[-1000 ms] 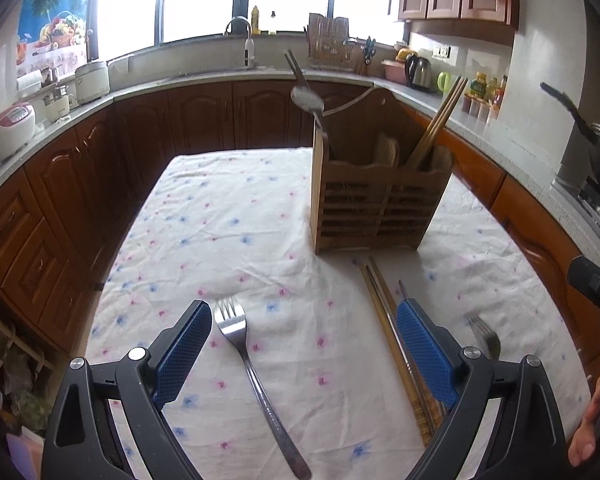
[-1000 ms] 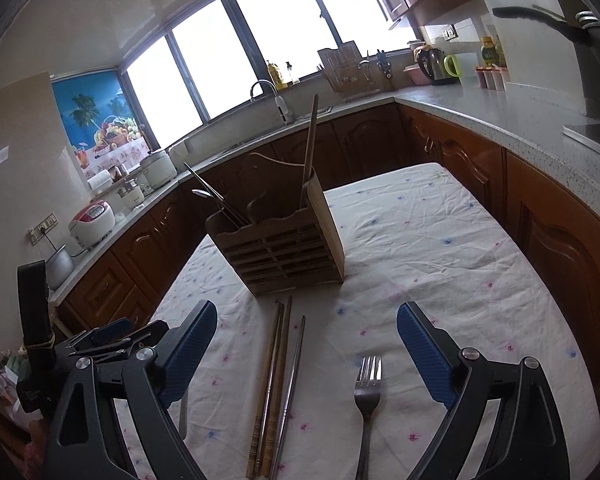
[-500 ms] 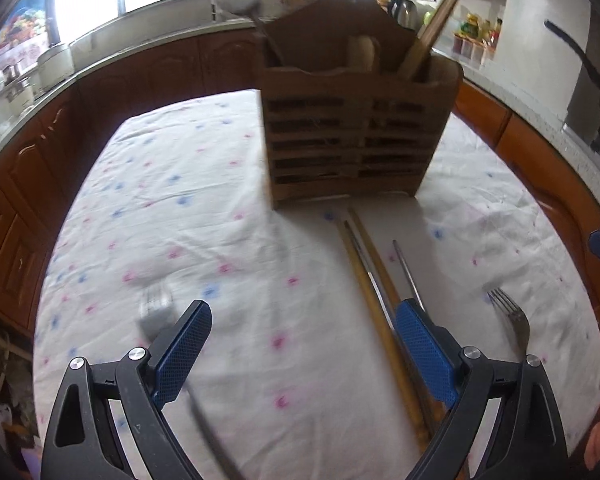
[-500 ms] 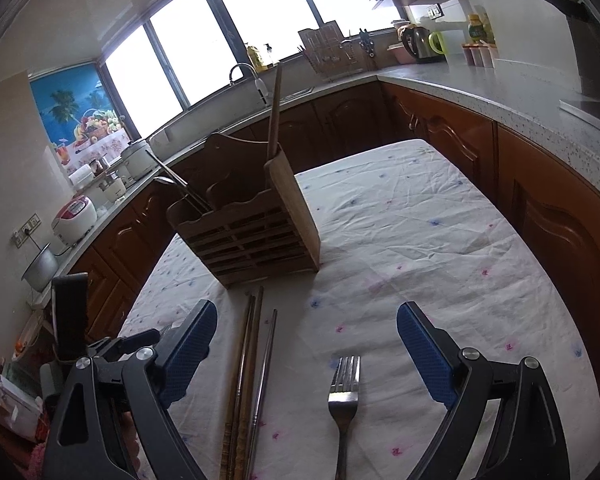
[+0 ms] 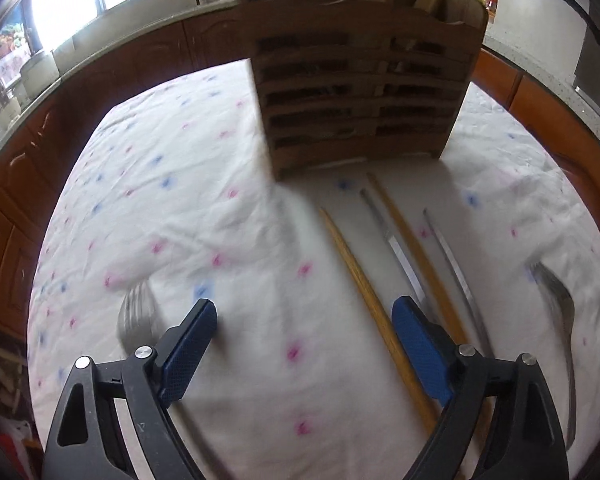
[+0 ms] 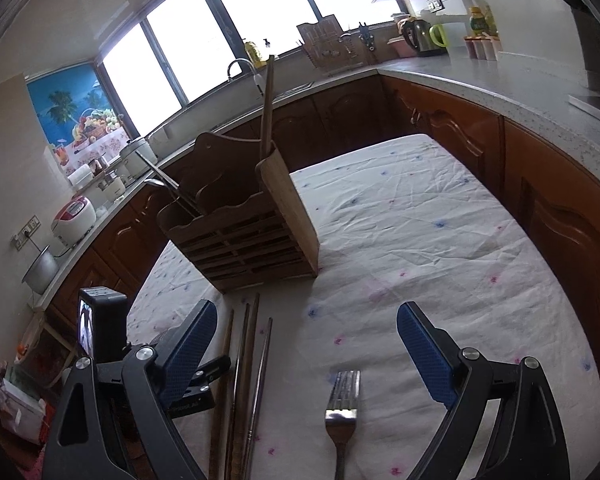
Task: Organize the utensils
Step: 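Grasp a wooden chopstick with the left tool while the right tool grasps a metal chopstick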
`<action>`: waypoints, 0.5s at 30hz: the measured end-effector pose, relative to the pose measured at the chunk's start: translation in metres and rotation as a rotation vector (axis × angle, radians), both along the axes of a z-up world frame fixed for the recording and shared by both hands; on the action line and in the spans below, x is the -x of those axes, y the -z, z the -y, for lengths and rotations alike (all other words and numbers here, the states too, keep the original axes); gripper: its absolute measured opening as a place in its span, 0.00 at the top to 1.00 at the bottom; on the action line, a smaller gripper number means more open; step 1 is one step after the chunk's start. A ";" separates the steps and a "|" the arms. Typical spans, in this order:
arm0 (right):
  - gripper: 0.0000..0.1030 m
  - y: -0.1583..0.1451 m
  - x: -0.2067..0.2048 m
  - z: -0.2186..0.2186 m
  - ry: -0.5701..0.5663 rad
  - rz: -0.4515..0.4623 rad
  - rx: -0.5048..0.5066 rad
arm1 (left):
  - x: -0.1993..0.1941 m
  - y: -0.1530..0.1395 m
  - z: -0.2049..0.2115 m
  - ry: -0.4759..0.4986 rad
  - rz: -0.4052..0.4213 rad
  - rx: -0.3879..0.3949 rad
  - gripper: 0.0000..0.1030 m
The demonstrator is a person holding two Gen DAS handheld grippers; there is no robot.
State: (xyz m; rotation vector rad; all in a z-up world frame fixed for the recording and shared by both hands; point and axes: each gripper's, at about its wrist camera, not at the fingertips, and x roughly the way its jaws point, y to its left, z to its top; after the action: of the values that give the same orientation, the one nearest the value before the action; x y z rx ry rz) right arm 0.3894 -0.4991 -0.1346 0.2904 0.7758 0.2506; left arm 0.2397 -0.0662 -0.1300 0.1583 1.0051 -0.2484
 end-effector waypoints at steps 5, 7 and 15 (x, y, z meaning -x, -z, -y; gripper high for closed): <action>0.12 0.008 -0.008 -0.020 -0.059 -0.022 0.031 | 0.010 -0.006 -0.011 0.011 0.017 -0.019 0.20; 0.21 0.013 -0.013 -0.030 -0.085 -0.040 0.057 | 0.012 -0.011 -0.017 0.010 0.024 -0.005 0.23; 0.78 0.054 -0.041 -0.069 -0.205 -0.200 0.150 | -0.004 -0.009 -0.038 -0.015 -0.042 0.146 0.35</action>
State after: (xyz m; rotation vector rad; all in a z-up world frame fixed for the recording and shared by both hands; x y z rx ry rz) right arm 0.4306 -0.4305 -0.1882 0.0943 1.0190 0.3584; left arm 0.2438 -0.0285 -0.1205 0.0129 1.0254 -0.3119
